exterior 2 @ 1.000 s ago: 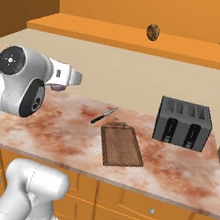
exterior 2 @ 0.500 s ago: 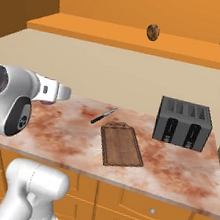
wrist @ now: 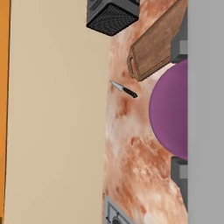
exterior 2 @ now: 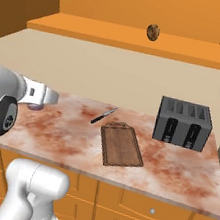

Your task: Pick the bread, place it on the cutting board, pick the jam, place it on the counter, and close the cabinet.

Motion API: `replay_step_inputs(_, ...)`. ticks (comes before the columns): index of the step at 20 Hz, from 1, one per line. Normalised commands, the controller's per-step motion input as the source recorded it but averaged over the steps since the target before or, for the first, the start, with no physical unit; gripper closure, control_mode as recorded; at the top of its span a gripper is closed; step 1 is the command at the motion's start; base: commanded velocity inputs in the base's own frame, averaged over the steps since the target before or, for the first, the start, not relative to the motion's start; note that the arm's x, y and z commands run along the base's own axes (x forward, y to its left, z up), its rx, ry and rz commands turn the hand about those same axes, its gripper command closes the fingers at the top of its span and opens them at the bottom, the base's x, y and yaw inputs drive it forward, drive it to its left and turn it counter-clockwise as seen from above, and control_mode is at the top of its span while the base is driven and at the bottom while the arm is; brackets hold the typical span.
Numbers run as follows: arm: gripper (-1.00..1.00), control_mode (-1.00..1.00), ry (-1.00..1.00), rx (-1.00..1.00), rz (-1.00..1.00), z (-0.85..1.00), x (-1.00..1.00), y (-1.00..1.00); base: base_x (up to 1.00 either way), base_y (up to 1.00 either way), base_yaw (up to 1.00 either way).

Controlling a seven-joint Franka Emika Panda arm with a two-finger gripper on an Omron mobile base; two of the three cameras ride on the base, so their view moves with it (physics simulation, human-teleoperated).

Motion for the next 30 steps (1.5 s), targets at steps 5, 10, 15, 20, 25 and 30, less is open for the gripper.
replay_step_inputs(5, 1.00, -1.00, 0.00, 0.00, 0.00, -0.35, 0.02, 0.34, 0.00, 0.00, 0.00)
replay_step_inputs(10, 1.00, -1.00, 0.00, 0.00, 0.01, -0.37, 0.14, 0.29, 0.00, 0.00, 0.00)
replay_step_inputs(15, 1.00, -1.00, -0.01, 0.00, 0.00, -0.34, 0.22, 0.24, 0.00, 0.00, 0.00)
replay_step_inputs(20, 1.00, -1.00, -0.01, 0.00, 0.00, -0.27, 0.36, 0.14, 0.00, 0.00, 0.00)
replay_step_inputs(25, 1.00, -1.00, 0.00, 0.00, 0.00, -0.26, 0.36, 0.10, 0.00, 0.00, 0.00)
replay_step_inputs(30, 1.00, -1.00, 0.00, 0.00, 0.00, -0.23, 0.28, 0.09, 0.00, 0.00, 0.00)
